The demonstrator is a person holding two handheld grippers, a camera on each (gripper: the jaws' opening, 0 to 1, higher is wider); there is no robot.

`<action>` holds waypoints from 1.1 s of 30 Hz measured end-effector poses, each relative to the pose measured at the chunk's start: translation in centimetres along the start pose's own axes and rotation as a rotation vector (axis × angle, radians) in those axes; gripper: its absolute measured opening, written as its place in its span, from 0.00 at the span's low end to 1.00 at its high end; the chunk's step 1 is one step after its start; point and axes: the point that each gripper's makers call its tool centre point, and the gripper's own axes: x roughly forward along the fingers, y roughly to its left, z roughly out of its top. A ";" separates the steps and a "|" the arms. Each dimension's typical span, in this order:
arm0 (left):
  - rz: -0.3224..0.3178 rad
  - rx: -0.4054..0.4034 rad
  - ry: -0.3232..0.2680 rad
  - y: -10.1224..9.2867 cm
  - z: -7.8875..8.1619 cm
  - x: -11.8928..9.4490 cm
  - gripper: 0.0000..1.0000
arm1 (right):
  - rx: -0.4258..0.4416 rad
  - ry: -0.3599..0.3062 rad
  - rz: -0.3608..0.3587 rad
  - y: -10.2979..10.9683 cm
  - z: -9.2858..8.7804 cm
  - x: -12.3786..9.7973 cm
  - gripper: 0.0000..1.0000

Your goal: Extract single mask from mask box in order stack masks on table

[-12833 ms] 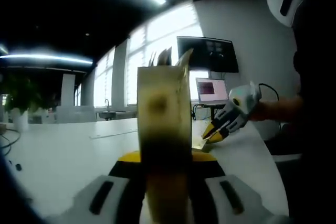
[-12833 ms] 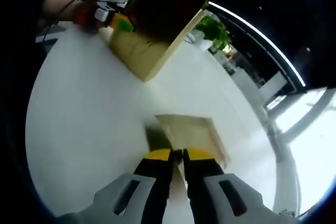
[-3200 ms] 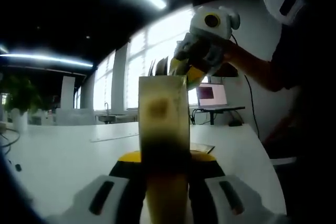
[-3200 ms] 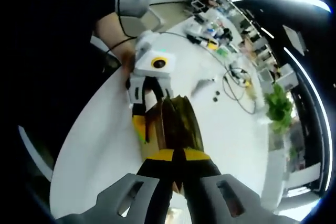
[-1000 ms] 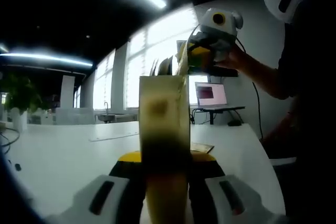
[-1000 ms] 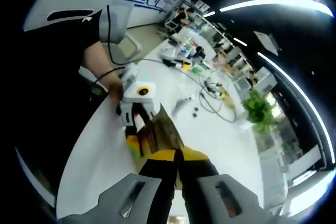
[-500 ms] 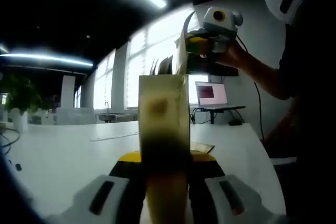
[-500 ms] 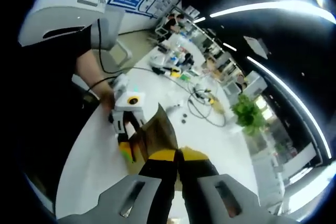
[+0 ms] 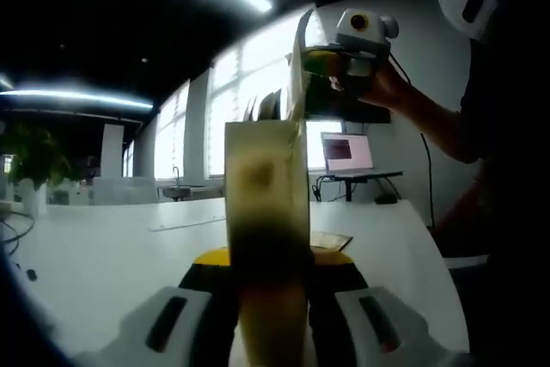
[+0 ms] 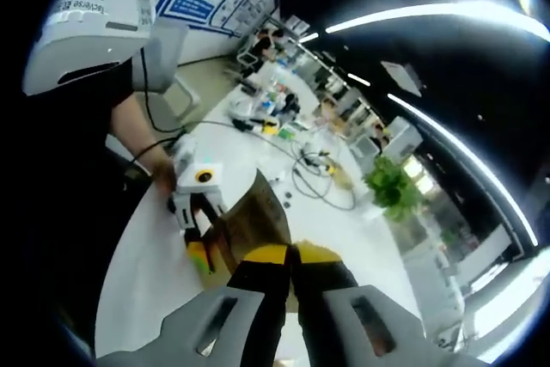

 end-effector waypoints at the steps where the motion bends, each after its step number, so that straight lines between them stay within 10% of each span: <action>1: 0.000 0.001 0.000 0.0 0.0 0.0 0.33 | -0.001 -0.001 -0.004 0.0 0.1 -0.1 0.00; 33: 0.000 0.004 0.001 -0.1 0.1 0.0 0.33 | 0.025 -0.085 -0.216 -4.1 2.3 -4.6 0.00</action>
